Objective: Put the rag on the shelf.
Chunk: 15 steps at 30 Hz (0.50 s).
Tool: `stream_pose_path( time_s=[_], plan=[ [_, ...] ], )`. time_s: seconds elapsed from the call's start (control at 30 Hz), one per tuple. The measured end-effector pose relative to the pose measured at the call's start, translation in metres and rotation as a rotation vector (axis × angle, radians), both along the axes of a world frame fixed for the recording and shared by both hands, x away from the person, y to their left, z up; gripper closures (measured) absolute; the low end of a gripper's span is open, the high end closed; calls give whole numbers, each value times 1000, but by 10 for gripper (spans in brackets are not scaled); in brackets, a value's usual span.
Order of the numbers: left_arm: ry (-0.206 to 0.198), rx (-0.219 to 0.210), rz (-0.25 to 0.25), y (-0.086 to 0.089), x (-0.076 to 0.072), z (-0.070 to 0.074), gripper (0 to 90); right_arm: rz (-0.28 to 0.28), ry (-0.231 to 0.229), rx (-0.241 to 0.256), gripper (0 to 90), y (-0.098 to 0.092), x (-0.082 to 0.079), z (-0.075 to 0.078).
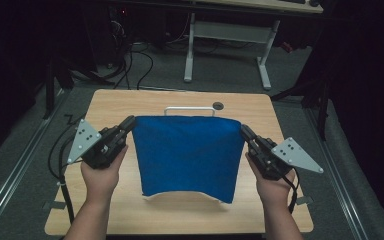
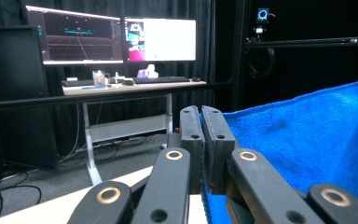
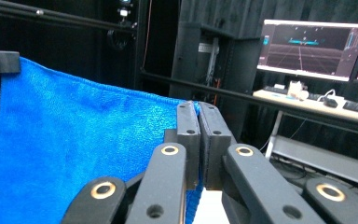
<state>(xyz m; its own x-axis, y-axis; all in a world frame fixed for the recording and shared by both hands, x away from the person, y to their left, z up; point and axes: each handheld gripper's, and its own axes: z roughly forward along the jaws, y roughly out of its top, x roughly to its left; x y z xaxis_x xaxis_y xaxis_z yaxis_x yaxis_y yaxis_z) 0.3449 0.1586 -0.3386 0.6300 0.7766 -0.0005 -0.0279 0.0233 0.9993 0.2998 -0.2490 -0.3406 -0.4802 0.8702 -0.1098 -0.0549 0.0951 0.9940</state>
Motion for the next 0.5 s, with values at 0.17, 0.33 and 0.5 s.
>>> stream_pose_path(
  time_s=[0.17, 0.33, 0.5],
  plan=[
    [-42, 8, 25, -5, 15, 20, 884, -23, -31, 6, 887, -2, 15, 17],
    [-45, 28, 47, -10, 38, 27, 884, -47, -26, 27, 887, -5, 35, 23],
    [-27, 68, 67, -16, 60, 27, 884, -65, 1, 32, 887, -7, 55, 23]
  ],
)
